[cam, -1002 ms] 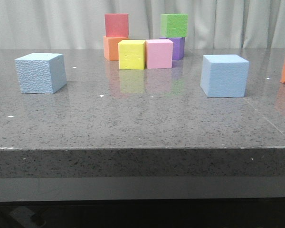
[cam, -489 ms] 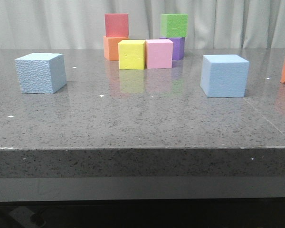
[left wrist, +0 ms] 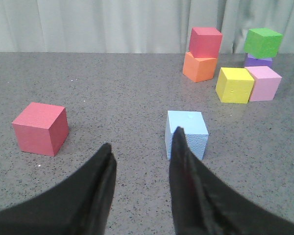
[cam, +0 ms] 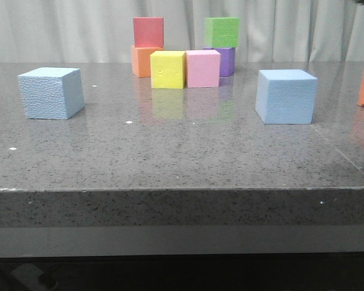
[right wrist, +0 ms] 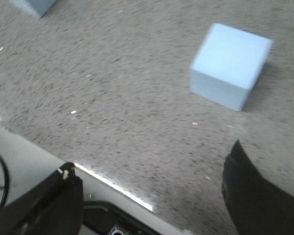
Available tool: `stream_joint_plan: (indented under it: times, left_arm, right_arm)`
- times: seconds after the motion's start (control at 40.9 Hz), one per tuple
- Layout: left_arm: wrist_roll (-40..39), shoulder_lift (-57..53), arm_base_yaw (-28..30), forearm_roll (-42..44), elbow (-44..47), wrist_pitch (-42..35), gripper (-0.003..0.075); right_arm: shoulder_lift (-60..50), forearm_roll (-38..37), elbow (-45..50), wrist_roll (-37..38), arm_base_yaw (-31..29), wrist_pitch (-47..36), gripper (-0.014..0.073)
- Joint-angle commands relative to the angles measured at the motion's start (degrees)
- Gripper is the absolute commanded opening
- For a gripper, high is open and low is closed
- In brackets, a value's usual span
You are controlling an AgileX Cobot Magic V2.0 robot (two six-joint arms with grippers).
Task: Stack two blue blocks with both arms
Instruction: 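Lower the right gripper over the light-blue cube and close on it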
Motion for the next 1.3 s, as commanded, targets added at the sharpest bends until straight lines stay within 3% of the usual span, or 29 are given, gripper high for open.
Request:
stream_joint_plan:
  times: [0.0, 0.195, 0.318, 0.709, 1.271]
  left_arm:
    - [-0.2, 0.9, -0.5, 0.1, -1.6, -4.2, 0.0220]
    - [-0.2, 0.9, -0.5, 0.1, -1.6, -4.2, 0.0167]
    - [-0.2, 0.9, -0.5, 0.1, -1.6, -4.2, 0.0141]
    - [-0.2, 0.9, -0.5, 0.1, -1.6, -4.2, 0.0113]
    - [-0.2, 0.9, -0.5, 0.1, -1.6, -4.2, 0.0113]
  right_arm:
    - [4.3, -5.2, -6.1, 4.9, 3.3, -0.6, 0.0590]
    - [13.5, -25.1, -14.4, 24.9, 6.5, 2.4, 0.0590]
    - [18.1, -30.8, -18.5, 31.4, 6.2, 2.6, 0.0590]
    - [29.1, -31.8, -26.0, 43.4, 3.6, -2.2, 0.0590]
    - [36.1, -31.6, -26.0, 43.5, 3.2, -3.5, 0.0590]
